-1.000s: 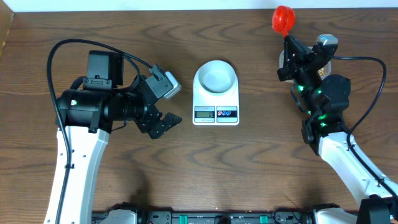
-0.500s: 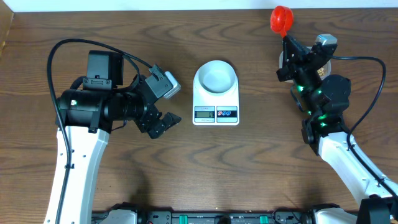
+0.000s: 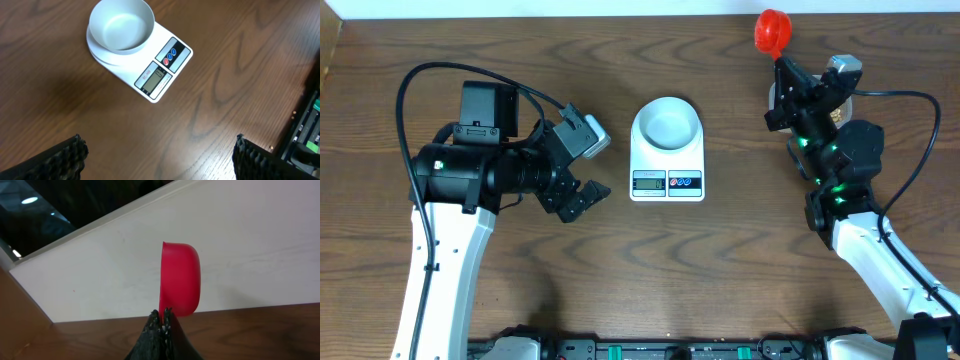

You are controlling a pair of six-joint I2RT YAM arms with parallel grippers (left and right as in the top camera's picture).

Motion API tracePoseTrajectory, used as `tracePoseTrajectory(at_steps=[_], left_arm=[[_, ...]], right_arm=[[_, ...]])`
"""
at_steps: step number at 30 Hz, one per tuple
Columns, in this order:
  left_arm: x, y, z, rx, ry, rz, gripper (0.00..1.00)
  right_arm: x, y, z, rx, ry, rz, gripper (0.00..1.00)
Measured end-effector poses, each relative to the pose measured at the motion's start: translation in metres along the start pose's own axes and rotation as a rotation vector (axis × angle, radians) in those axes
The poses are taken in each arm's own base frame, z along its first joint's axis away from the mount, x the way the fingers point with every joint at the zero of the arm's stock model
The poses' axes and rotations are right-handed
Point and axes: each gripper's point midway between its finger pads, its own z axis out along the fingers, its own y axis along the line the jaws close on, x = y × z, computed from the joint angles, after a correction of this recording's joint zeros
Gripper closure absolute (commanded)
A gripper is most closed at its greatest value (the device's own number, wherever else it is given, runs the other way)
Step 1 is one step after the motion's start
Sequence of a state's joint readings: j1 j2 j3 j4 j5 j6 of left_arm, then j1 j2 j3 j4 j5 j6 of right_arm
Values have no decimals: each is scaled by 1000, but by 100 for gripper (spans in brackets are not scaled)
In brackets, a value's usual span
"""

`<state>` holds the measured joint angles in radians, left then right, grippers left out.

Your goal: Scoop item into bowl and weigh 50g on scale

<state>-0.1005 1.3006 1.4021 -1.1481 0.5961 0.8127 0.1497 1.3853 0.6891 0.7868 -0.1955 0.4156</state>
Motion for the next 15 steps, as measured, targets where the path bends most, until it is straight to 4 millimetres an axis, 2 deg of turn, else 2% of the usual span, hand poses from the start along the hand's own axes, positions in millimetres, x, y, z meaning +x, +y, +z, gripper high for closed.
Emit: tracePoseTrajectory(at_steps=[9,15], left_arm=[[1,3,3,-2,8,-3,5],[22,4,23,38,78,-48,5]], right_arm=[[1,2,0,-12,5,0,99],[1,2,0,-13,5,0,99]])
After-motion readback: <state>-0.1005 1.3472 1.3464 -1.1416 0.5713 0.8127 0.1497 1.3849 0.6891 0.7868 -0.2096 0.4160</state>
